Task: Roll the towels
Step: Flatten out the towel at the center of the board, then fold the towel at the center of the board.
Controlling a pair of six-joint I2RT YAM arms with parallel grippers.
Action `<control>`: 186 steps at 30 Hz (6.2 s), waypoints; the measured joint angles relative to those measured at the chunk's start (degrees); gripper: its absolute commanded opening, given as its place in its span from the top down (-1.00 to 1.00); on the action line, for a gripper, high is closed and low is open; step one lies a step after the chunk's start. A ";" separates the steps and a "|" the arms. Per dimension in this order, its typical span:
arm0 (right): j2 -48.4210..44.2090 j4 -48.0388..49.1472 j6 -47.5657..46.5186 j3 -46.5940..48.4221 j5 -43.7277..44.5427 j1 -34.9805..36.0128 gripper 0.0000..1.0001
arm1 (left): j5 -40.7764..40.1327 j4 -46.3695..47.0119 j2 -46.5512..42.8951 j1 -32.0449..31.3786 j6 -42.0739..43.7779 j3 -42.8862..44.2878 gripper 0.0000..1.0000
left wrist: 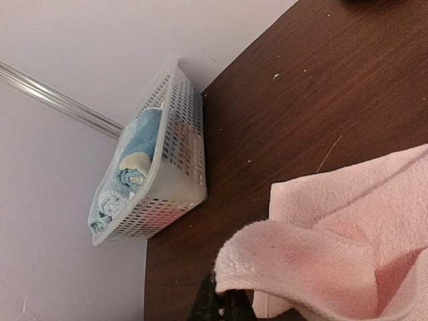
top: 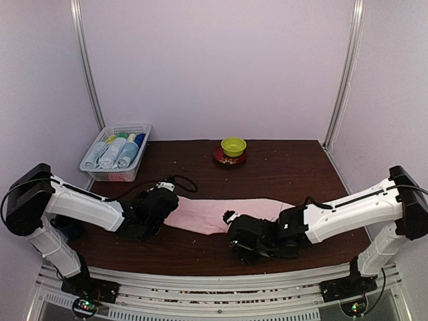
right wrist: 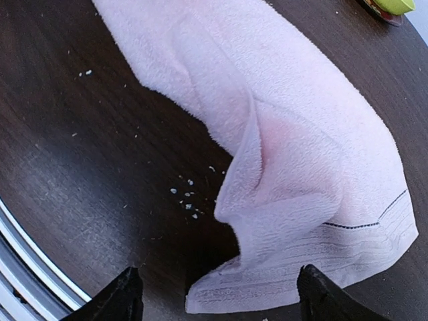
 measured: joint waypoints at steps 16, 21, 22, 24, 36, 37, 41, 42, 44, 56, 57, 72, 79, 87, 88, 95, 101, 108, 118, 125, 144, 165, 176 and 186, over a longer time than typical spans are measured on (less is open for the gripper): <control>16.55 -12.13 23.45 4.15 20.96 6.51 -0.63 | 0.22 -0.15 0.00 0.00 0.00 0.09 1.00; 15.21 -14.14 26.80 1.51 21.66 7.72 -0.51 | 0.22 -0.15 0.00 0.00 0.00 0.09 1.00; 14.80 -14.60 27.30 0.92 21.66 7.91 -0.49 | 0.22 -0.15 0.00 0.00 0.00 0.09 1.00; 13.86 -15.58 28.24 -0.50 21.51 8.44 -0.45 | 0.22 -0.15 0.00 0.00 0.00 0.09 1.00; 10.84 -19.39 30.01 -5.46 20.76 9.97 -0.33 | 0.22 -0.15 0.00 0.15 0.00 0.09 1.00; 10.67 -19.58 30.14 -5.86 20.85 9.97 -0.33 | 0.22 -0.15 0.00 0.20 0.00 0.09 1.00; 10.23 -20.81 30.56 -7.19 21.16 10.23 -0.31 | 0.22 -0.15 0.04 0.42 0.00 0.09 1.00; 10.23 -21.05 30.69 -7.43 21.16 10.23 -0.31 | 0.22 -0.15 0.04 0.42 0.00 0.09 1.00; 10.23 -21.68 31.10 -7.87 21.33 10.34 -0.29 | 0.22 -0.15 0.04 0.42 0.00 0.09 1.00; 10.21 -22.88 33.00 -10.75 22.56 10.99 -0.08 | 0.24 -0.15 0.07 0.74 0.00 0.09 1.00; 10.21 -22.99 32.98 -10.86 22.53 11.06 -0.08 | 0.24 -0.15 0.07 0.74 0.00 0.09 1.00; 10.21 -24.11 32.85 -11.65 22.05 11.82 0.09 | 0.42 -0.15 0.57 1.03 -0.02 0.09 1.00; 10.27 -23.93 32.09 -12.59 19.61 11.89 0.90 | 0.46 -0.15 0.57 1.11 -0.02 0.09 1.00; 10.03 -24.83 31.30 -9.84 17.05 12.35 1.00 | 0.72 -0.15 0.59 1.11 0.00 0.09 1.00; 9.27 -25.03 31.06 -8.96 17.05 12.37 1.00 | 0.90 -0.15 0.57 1.14 -0.02 0.11 1.00; -5.64 -23.91 27.17 -0.90 18.12 11.02 1.00 | 2.58 -5.25 -3.21 1.11 -0.85 4.20 1.00; -18.43 -19.96 20.87 0.85 19.50 3.58 1.00 | 2.60 -7.50 -12.72 1.11 -1.29 8.46 1.00; -20.74 -15.23 10.36 0.87 16.24 -3.61 1.00 | 2.01 -10.99 -13.46 1.11 -1.46 12.24 1.00; -32.68 -9.35 -8.35 6.49 2.23 -20.55 1.00 | -1.79 -12.13 -18.18 1.11 3.67 18.29 1.00; -32.39 -13.66 -21.53 10.95 -8.02 -22.97 1.00 | -3.26 -12.35 -22.45 0.83 6.73 19.78 1.00; -32.81 -27.91 -36.81 16.20 -2.05 -23.15 1.00 | -5.01 -24.24 -21.94 -3.78 5.95 22.58 1.00; -24.96 -34.67 -30.25 31.19 -1.33 -29.09 1.00 | -7.82 -23.87 -29.24 -5.79 5.79 21.05 1.00; 6.14 -22.67 -35.65 33.24 -5.57 -52.39 1.00 | 11.72 -17.22 6.73 16.17 7.50 30.80 1.00; 34.97 -13.92 -37.97 53.88 -4.15 -56.85 1.00 | 14.29 -7.39 29.70 22.93 12.90 44.15 1.00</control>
